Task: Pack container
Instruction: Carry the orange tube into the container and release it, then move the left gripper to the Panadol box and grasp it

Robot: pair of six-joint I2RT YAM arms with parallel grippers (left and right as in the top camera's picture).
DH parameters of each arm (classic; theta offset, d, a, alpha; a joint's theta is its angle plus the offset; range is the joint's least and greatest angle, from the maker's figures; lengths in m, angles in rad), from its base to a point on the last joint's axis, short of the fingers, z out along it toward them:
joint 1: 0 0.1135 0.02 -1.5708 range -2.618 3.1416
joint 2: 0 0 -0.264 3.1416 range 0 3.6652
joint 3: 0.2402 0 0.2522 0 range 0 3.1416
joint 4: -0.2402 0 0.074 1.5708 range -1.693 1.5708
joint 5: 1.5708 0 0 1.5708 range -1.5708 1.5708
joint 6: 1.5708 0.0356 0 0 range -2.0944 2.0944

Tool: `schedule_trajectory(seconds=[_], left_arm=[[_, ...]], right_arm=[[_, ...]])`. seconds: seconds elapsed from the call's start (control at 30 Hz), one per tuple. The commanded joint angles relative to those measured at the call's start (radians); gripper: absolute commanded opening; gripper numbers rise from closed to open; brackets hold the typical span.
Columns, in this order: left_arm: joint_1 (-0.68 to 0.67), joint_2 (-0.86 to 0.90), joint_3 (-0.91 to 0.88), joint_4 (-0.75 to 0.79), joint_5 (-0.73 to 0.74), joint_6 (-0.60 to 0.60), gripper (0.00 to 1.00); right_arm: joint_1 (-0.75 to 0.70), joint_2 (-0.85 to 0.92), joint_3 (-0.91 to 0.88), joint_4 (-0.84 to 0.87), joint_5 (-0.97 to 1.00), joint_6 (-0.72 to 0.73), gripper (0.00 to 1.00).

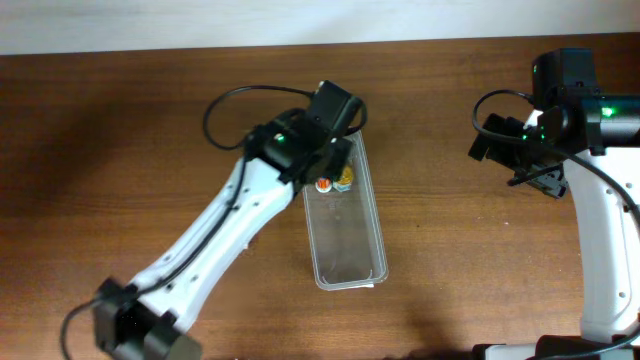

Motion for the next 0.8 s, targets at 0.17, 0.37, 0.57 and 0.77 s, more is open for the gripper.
schedule_trajectory(seconds=[0.17,0.37,0.57,0.77], left_arm=[[0.23,-0.037,0.004,-0.228,0.023,-0.111,0.72],[0.427,0.013,-0.09,-0.237,0.366,0.066,0.72],[0.453,0.091,-0.217,-0.17,0.346,0.137,0.72],[0.459,0.166,-0.281,-0.108,0.339,0.133,0.78]], right_arm=[[-0.006,-0.006,0.008,0.0,-0.002,0.012,0.98],[-0.006,-0.006,0.008,0.0,-0.002,0.012,0.99],[-0.006,-0.006,0.008,0.0,-0.002,0.012,0.98],[-0.006,-0.006,0.008,0.0,-0.002,0.012,0.98]])
